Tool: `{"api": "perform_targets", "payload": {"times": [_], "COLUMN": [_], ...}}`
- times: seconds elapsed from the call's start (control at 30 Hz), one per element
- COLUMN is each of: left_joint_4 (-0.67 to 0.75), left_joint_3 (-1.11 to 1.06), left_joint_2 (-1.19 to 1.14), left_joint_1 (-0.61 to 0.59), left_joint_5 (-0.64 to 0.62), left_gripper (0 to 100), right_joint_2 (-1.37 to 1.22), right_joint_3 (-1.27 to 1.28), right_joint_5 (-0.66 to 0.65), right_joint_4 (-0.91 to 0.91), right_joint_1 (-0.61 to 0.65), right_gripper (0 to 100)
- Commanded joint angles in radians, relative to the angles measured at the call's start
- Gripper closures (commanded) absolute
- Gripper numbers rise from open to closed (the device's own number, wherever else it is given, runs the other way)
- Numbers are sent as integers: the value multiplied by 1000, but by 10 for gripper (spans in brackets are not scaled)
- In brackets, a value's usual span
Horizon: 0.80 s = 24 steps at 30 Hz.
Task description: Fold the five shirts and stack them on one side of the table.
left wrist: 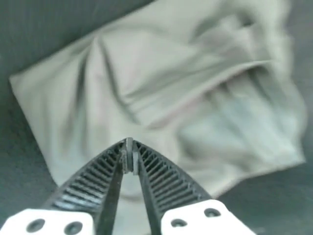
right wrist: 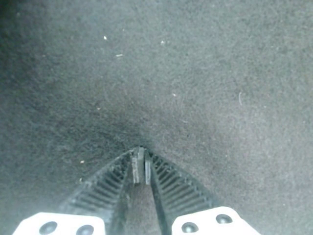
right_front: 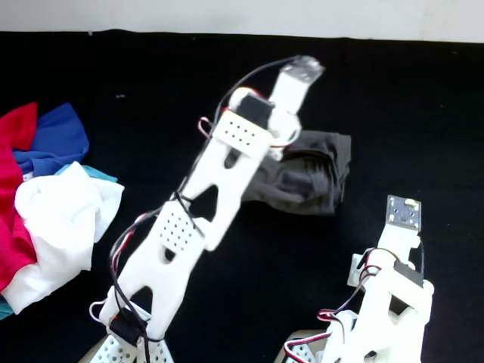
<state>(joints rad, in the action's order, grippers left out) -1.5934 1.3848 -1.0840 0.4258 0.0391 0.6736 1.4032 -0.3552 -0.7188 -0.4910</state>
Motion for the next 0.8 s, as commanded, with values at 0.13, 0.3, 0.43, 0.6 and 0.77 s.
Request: {"api": "perform_targets", "payload": {"times": [0.13,0.3,0.43,0.6,0.77], "left_joint_4": [104,288,410,416,285], "left_joint_3": [-1,-5,-2,25,153], "left_joint_2": [-50,-65,-104,-84,-13], "left_joint_1": [-18,50,105,120,70], "left_joint_5": [3,3,6,6,5], "left_gripper": [987,987,986,986,986], "right_joint_2": [1,1,1,1,1], "right_joint_3": [27,27,27,27,27], "right_joint_5": [-5,-5,-5,-5,-5], "right_joint_4": [30,30,30,30,30], "right_joint_1": [-5,-5,-5,-5,-5], "right_gripper": [993,993,993,992,992]}}
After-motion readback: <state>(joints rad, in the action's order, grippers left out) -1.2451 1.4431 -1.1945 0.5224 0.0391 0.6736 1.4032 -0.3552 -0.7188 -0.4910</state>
